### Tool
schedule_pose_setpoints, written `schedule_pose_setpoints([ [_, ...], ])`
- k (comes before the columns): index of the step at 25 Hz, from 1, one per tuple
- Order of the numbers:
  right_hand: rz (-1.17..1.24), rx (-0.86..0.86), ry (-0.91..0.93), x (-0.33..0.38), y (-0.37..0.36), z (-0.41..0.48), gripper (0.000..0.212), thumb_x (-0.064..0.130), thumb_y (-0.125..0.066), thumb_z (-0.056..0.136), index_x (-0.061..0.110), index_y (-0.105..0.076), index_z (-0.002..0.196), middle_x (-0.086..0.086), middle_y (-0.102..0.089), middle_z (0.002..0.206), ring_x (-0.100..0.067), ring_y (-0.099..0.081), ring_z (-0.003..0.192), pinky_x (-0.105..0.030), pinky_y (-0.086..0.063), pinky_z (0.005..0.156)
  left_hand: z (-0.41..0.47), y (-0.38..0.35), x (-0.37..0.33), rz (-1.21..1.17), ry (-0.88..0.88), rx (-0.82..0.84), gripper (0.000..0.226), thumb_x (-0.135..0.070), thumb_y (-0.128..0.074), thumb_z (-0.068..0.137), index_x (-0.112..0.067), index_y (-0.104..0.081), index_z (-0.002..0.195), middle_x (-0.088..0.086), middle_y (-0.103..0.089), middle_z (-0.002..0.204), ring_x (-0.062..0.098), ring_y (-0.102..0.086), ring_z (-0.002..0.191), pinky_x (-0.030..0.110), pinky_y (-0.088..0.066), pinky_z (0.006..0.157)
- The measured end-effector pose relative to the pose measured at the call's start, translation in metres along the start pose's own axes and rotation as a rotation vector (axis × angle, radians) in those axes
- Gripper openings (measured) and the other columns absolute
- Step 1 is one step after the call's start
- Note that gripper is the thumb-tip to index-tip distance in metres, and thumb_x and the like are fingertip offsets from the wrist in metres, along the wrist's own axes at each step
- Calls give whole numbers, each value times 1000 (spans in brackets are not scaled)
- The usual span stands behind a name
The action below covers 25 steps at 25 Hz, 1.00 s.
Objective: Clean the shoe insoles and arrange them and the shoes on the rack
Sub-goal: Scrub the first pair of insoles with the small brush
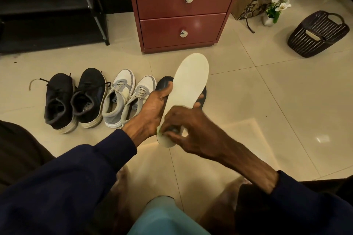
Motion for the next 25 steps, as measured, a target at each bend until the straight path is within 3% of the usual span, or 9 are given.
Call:
schedule_pose_setpoints([
  [2, -99, -181, -56, -18, 15, 2, 16, 14, -75, 87, 11, -73, 102, -3, -69, 104, -13, -61, 94, -24, -52, 85, 2, 1, -3, 15, 13, -7, 53, -48, -42, 106, -14, -82, 101, 8, -78, 100, 24, -74, 84, 36, -59, 82],
  [4, -103, -274, -97, -23, 20, -2, 15, 14, -75, 87, 10, -72, 102, -3, -67, 103, -13, -61, 93, -27, -54, 83, 2, 1, -4, 15, 17, -24, 54, -49, -43, 106, -14, -83, 97, 8, -78, 98, 23, -73, 82, 35, -58, 80],
  [6, -61, -162, -41, -10, 8, -6, 15, 14, -74, 87, 10, -72, 102, -3, -66, 103, -12, -60, 93, -25, -53, 82, -2, -1, -4, -27, 32, 7, 60, -51, -38, 107, -6, -78, 111, 16, -77, 106, 28, -75, 88, 38, -63, 80],
  [9, -18, 127, 69, 8, -13, -11, 16, 11, -74, 87, 10, -73, 103, -3, -66, 103, -10, -60, 93, -19, -51, 78, -3, 3, -5, -89, 38, 48, 63, -53, -38, 106, -3, -59, 138, 23, -69, 127, 34, -72, 104, 48, -52, 100],
  [14, -113, -218, -103, -25, 19, -4, 14, 12, -75, 86, 12, -72, 100, -1, -67, 101, -11, -60, 90, -27, -55, 80, -1, 1, -5, -52, 27, -15, 55, -54, -40, 105, -12, -68, 127, 14, -74, 118, 29, -74, 96, 40, -60, 87],
  [17, 36, -63, -51, -4, -2, -7, 17, 14, -76, 85, 12, -72, 101, 1, -66, 101, -8, -60, 89, -24, -54, 76, -4, -2, -3, -79, 55, 5, 65, -57, -40, 105, -7, -58, 142, 20, -65, 136, 30, -64, 113, 43, -47, 102],
  [19, 77, 48, 8, 7, -15, -8, 16, 13, -76, 86, 10, -73, 102, -1, -66, 100, -8, -59, 88, -21, -53, 74, -4, -1, -3, -106, 62, 33, 67, -58, -45, 103, -9, -52, 148, 22, -59, 143, 29, -57, 116, 40, -43, 103],
  [22, -2, -101, -27, -9, -5, -4, 17, 13, -78, 84, 11, -74, 101, -2, -68, 102, -7, -60, 92, -21, -54, 82, -1, 1, -2, -61, 13, -1, 57, -52, -53, 102, -9, -63, 138, 19, -68, 130, 28, -65, 116, 41, -48, 104],
  [25, -57, -319, -81, -21, 10, -4, 20, 15, -79, 84, 9, -72, 101, -4, -68, 103, -9, -62, 94, -23, -55, 86, -6, -8, 0, -1, 9, -1, 49, -49, -53, 103, -10, -70, 126, 9, -75, 108, 22, -73, 94, 34, -59, 82],
])
Point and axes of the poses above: each hand's wrist, its own z-axis towards the middle knuckle, its own y-axis out of the back of the hand, x = y × z, the point moved 2 cm from there along z, towards the middle knuckle
